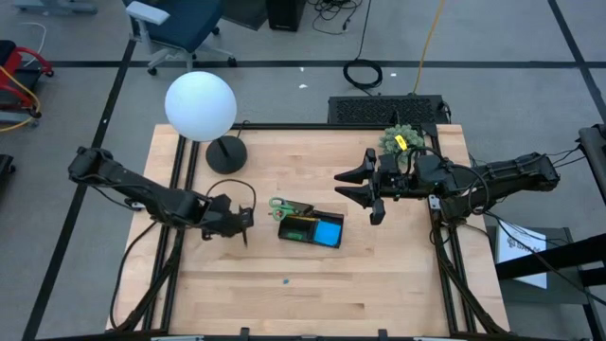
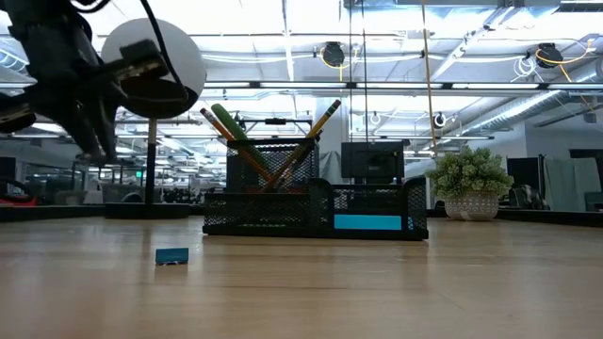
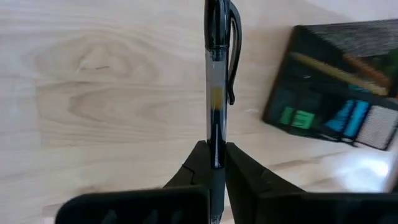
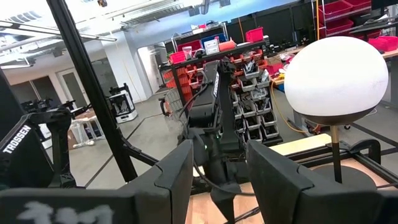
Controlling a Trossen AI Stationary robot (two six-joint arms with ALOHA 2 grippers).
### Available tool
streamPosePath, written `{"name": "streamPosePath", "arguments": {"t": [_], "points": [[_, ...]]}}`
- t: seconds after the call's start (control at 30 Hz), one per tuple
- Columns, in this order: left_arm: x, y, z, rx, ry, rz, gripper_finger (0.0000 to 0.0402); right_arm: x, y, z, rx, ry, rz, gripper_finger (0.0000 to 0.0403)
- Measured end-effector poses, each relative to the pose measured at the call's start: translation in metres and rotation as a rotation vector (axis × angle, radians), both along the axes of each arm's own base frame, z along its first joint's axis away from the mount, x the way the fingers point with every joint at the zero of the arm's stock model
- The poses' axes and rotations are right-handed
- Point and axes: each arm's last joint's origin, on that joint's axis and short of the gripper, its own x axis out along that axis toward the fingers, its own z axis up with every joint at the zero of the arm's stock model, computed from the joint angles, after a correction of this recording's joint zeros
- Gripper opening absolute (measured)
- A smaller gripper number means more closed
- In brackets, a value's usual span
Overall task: Pick and place office supplies into organizer
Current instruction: Put the black pen into the desk organizer
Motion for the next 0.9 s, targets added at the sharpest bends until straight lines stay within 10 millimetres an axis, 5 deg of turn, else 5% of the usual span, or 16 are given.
{"name": "streamPosePath", "arguments": {"t": [0.9], "points": [[-0.031,0.022,0.063,0.34,-0.462,0.037,0.0026,0.0,0.0,0.0,0.0,0.0,0.0,0.0139]]}}
